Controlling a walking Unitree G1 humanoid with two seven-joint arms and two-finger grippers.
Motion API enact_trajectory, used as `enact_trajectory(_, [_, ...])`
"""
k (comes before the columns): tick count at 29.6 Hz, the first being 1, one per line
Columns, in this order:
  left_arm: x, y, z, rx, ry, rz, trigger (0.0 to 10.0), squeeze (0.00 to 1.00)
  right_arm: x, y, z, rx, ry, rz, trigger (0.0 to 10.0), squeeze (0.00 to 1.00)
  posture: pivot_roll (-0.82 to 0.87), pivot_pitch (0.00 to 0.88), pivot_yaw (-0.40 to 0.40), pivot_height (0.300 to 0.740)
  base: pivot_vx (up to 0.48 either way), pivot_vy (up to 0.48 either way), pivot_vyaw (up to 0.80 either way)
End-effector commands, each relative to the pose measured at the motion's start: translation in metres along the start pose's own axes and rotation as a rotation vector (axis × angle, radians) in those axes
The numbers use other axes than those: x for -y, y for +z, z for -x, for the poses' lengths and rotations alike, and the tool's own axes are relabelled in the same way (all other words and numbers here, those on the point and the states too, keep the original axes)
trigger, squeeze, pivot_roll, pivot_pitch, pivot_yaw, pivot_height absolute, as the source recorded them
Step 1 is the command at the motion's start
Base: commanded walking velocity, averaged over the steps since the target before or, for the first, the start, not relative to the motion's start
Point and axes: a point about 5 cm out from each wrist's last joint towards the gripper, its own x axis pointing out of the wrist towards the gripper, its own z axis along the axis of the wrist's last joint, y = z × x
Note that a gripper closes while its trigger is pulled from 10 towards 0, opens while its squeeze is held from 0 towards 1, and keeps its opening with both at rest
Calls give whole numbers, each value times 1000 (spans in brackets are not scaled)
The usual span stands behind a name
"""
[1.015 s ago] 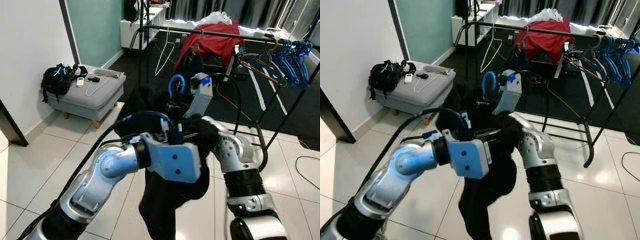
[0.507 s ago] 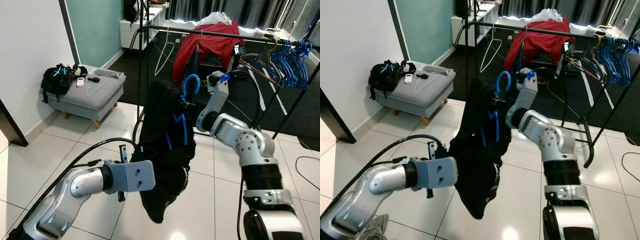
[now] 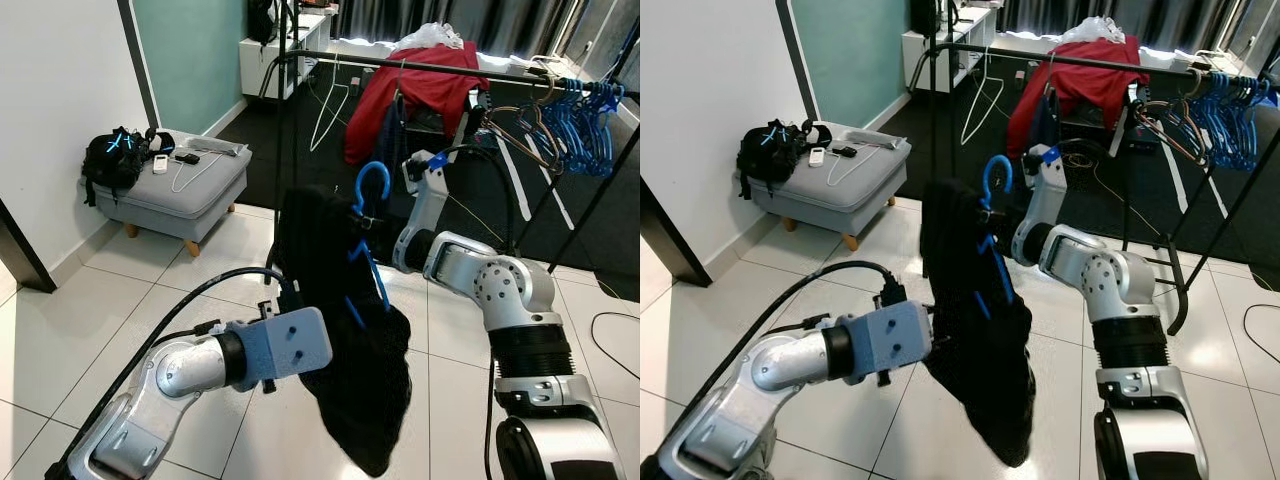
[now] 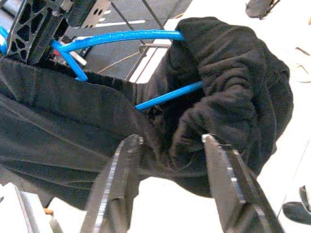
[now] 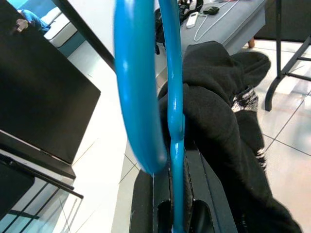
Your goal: Hang hanger
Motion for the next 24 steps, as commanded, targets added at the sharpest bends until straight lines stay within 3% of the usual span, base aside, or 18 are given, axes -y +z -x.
enact_trajectory(1, [-6, 4, 5, 19, 19, 12, 10000, 1000, -6, 3, 2, -4, 46, 37, 10000, 0, 6, 0, -64, 740, 0, 0, 0])
enact_trajectory(2, [-11, 6, 11, 42, 24, 33, 10000, 1000, -8, 1, 7, -33, 113, 79, 10000, 0, 7, 0, -64, 740, 0, 0, 0])
enact_trajectory(3, [-26, 8, 22, 68, 61, 58, 10000, 1000, -13, -4, 23, -86, 283, 215, 10000, 0, 12, 0, -67, 740, 0, 0, 0])
enact_trajectory(4, [-33, 7, 27, 62, 90, 48, 10000, 1000, -13, -7, 33, -111, 357, 302, 10000, 0, 12, 0, -70, 740, 0, 0, 0])
enact_trajectory(5, [-33, 7, 27, 62, 90, 48, 10000, 1000, -13, -7, 33, -111, 357, 302, 10000, 0, 12, 0, -70, 740, 0, 0, 0])
enact_trajectory(7, [-43, 6, 34, 50, 130, 36, 10000, 1000, -12, -10, 49, -145, 454, 361, 10000, 0, 12, 0, -70, 740, 0, 0, 0])
enact_trajectory(10, [-51, 5, 39, 39, 170, 27, 10000, 1000, -12, -6, 62, -139, 526, 355, 10000, 0, 11, 0, -72, 740, 0, 0, 0])
enact_trajectory(11, [-57, 3, 44, 34, 211, 29, 10000, 1000, -9, 1, 74, -113, 571, 352, 10000, 0, 11, 0, -72, 740, 0, 0, 0])
enact_trajectory(16, [-62, 3, 45, 42, 258, 49, 10000, 1000, -1, 11, 84, -50, 579, 321, 10000, 0, 1, 0, -70, 740, 0, 0, 0])
enact_trajectory(20, [-61, 3, 42, 55, 277, 89, 10000, 1000, 3, 20, 91, 17, 605, 283, 10000, 0, 5, 0, -67, 740, 0, 0, 0])
enact_trajectory(21, [-55, 2, 40, 63, 286, 147, 10000, 1000, 2, 26, 100, 54, 651, 280, 10000, 0, 4, 0, -66, 740, 0, 0, 0])
enact_trajectory(24, [-52, 0, 42, 57, 283, 166, 10000, 1000, 2, 26, 105, 47, 692, 300, 10000, 0, 4, 0, -66, 740, 0, 0, 0])
